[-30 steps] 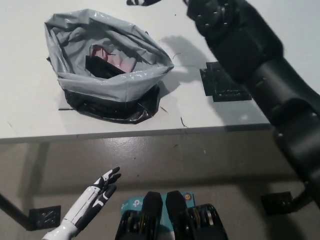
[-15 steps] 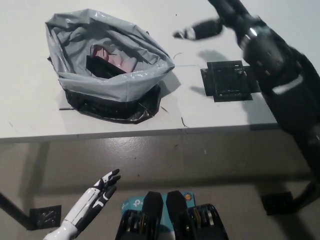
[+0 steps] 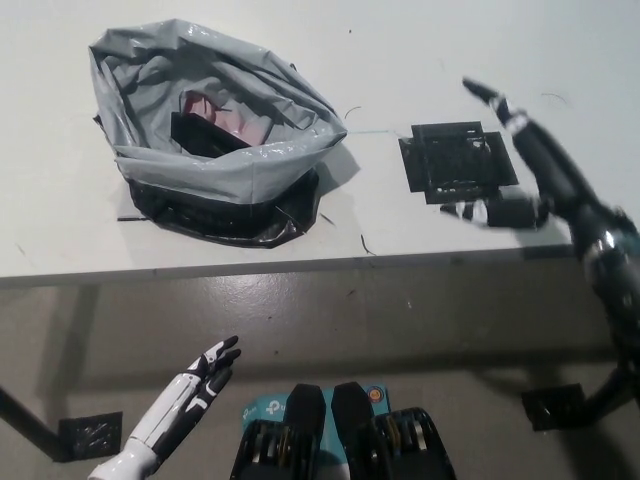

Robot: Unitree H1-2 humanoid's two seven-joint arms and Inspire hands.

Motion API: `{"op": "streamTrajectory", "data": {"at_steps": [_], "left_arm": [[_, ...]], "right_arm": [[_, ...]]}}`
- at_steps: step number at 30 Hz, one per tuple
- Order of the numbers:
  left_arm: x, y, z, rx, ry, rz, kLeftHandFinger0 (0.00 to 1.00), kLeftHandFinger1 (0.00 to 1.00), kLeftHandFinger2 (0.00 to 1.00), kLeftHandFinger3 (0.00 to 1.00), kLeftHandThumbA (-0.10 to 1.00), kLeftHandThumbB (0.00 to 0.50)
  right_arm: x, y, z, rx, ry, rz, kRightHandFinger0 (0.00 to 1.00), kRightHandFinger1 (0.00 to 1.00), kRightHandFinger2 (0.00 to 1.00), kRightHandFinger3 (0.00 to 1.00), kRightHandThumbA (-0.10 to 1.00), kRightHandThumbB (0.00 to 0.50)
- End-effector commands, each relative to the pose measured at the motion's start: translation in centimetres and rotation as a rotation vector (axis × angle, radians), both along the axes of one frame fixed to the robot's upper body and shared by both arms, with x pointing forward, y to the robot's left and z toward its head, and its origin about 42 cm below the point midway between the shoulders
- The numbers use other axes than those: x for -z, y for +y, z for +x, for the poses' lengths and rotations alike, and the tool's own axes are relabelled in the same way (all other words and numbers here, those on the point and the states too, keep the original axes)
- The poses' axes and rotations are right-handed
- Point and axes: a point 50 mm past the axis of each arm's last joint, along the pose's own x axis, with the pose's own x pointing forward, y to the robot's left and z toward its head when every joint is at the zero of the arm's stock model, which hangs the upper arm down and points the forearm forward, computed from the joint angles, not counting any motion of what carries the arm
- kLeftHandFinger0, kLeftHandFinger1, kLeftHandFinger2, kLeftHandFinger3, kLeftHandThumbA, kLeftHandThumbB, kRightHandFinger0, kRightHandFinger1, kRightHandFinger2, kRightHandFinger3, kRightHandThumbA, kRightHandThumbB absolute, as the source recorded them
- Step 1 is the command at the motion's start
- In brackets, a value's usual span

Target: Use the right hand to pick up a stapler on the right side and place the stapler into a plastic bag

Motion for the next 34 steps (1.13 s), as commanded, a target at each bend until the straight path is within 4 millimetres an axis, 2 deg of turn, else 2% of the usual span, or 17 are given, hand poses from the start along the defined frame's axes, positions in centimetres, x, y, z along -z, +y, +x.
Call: {"op": "streamTrajectory", "data": {"at_steps": [1, 4, 6, 8, 9, 10, 12, 15, 16, 17, 19, 21, 23, 25, 26, 29, 34], "left_arm": [[-3.8, 0.7, 2.8, -0.028, -0.166, -0.115, 1.00, 1.00, 1.00, 1.00, 1.00, 0.218], [-3.7, 0.8, 2.6, -0.032, -0.162, -0.116, 1.00, 1.00, 1.00, 1.00, 1.00, 0.211], [-3.7, 0.9, 2.5, -0.034, -0.160, -0.119, 1.00, 1.00, 1.00, 1.00, 1.00, 0.212], [-3.6, 0.9, 2.6, -0.035, -0.159, -0.120, 1.00, 1.00, 1.00, 1.00, 1.00, 0.213], [-3.6, 0.9, 2.5, -0.035, -0.159, -0.118, 1.00, 1.00, 1.00, 1.00, 1.00, 0.214], [-3.5, 0.9, 2.4, -0.033, -0.160, -0.113, 1.00, 1.00, 1.00, 1.00, 1.00, 0.210], [-3.3, 0.9, 2.2, -0.032, -0.157, -0.116, 1.00, 1.00, 1.00, 1.00, 1.00, 0.209], [-3.1, 0.9, 2.0, -0.030, -0.151, -0.121, 1.00, 1.00, 1.00, 1.00, 1.00, 0.205], [-3.0, 0.9, 1.8, -0.030, -0.148, -0.121, 1.00, 1.00, 1.00, 1.00, 1.00, 0.196], [-3.0, 0.9, 1.8, -0.029, -0.149, -0.119, 1.00, 1.00, 1.00, 1.00, 1.00, 0.195], [-3.0, 0.9, 1.7, -0.025, -0.147, -0.120, 1.00, 1.00, 1.00, 1.00, 1.00, 0.192], [-3.0, 0.9, 1.7, -0.023, -0.145, -0.125, 1.00, 1.00, 1.00, 1.00, 1.00, 0.191], [-2.9, 0.9, 1.7, -0.025, -0.146, -0.122, 1.00, 1.00, 1.00, 1.00, 1.00, 0.192], [-2.9, 1.0, 1.5, -0.029, -0.150, -0.117, 1.00, 1.00, 1.00, 1.00, 1.00, 0.193], [-2.8, 1.1, 1.4, -0.030, -0.148, -0.116, 1.00, 1.00, 1.00, 1.00, 1.00, 0.195], [-2.3, 1.1, 0.9, -0.033, -0.137, -0.126, 1.00, 1.00, 1.00, 1.00, 1.00, 0.202], [-2.0, 1.1, 0.5, -0.037, -0.127, -0.135, 1.00, 1.00, 1.00, 1.00, 1.00, 0.203]], "right_arm": [[-10.4, -0.4, -19.1, -0.323, -0.538, 0.340, 1.00, 1.00, 1.00, 1.00, 0.93, 0.327], [-7.9, 0.5, -19.5, -0.296, -0.494, 0.397, 1.00, 1.00, 1.00, 1.00, 0.99, 0.333], [-6.7, 0.8, -19.4, -0.272, -0.476, 0.415, 1.00, 1.00, 1.00, 1.00, 1.00, 0.310], [-3.9, 1.1, -18.5, -0.227, -0.408, 0.473, 1.00, 1.00, 1.00, 1.00, 1.00, 0.288], [-3.4, 1.1, -18.3, -0.219, -0.395, 0.483, 1.00, 1.00, 1.00, 1.00, 1.00, 0.286], [-1.8, 1.1, -17.6, -0.182, -0.367, 0.493, 1.00, 1.00, 1.00, 1.00, 1.00, 0.241], [0.9, 1.1, -16.5, -0.104, -0.302, 0.504, 1.00, 1.00, 1.00, 1.00, 1.00, 0.214], [3.6, 1.0, -15.7, -0.037, -0.225, 0.524, 1.00, 1.00, 1.00, 1.00, 1.00, 0.203], [6.0, 1.0, -14.4, 0.008, -0.149, 0.547, 1.00, 1.00, 1.00, 1.00, 0.99, 0.219], [7.1, 1.0, -13.8, 0.023, -0.111, 0.562, 1.00, 1.00, 1.00, 1.00, 0.96, 0.231], [9.5, 1.0, -12.8, 0.050, -0.039, 0.590, 1.00, 1.00, 1.00, 1.00, 0.92, 0.216], [10.9, 0.9, -12.2, 0.073, 0.008, 0.600, 1.00, 1.00, 1.00, 1.00, 0.91, 0.220], [12.4, 0.9, -11.7, 0.086, 0.060, 0.621, 1.00, 1.00, 1.00, 1.00, 0.88, 0.170], [14.0, 0.8, -11.4, 0.091, 0.124, 0.647, 1.00, 1.00, 1.00, 1.00, 0.76, 0.110], [14.5, 0.8, -11.4, 0.091, 0.141, 0.653, 1.00, 1.00, 1.00, 1.00, 0.74, 0.104], [16.1, 0.3, -11.6, 0.102, 0.211, 0.677, 1.00, 1.00, 1.00, 1.00, 0.80, 0.188], [16.9, 0.2, -11.7, 0.099, 0.236, 0.681, 1.00, 1.00, 1.00, 1.00, 0.82, 0.193]]}}
